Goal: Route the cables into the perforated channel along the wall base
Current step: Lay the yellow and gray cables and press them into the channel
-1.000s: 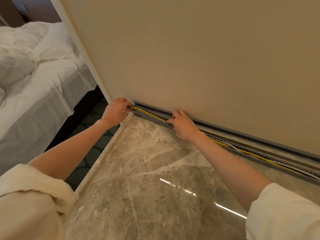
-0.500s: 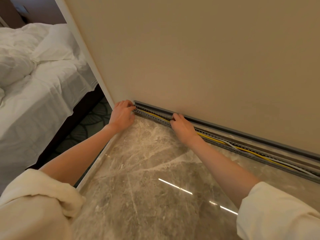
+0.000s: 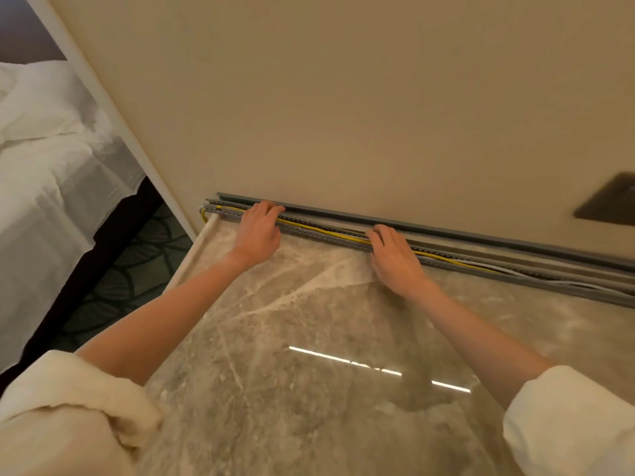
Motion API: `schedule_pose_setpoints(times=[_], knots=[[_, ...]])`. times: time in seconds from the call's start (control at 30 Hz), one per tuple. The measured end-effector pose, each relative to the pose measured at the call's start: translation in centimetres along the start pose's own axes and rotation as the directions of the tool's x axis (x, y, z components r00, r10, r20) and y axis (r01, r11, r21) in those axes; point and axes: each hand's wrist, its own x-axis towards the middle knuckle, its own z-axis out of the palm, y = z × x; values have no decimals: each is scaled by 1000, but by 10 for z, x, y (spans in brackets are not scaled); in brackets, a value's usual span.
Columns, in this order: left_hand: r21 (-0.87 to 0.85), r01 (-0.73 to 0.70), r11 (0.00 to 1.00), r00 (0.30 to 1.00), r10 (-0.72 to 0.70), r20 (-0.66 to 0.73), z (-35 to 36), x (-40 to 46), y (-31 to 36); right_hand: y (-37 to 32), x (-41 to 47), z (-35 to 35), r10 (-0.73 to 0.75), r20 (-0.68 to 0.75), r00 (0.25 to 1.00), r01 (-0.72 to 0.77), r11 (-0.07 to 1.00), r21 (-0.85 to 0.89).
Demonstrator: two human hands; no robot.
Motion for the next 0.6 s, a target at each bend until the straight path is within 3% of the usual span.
schedule_pose_setpoints(times=[0.3, 0.6], knots=[[-58, -252, 966, 963, 256, 83, 17, 9, 105, 93, -108, -11, 289, 19, 957, -288, 957, -21], [-111, -409, 906, 899, 421, 119, 45, 32, 231, 180, -193, -32, 484, 35, 875, -483, 875, -15]])
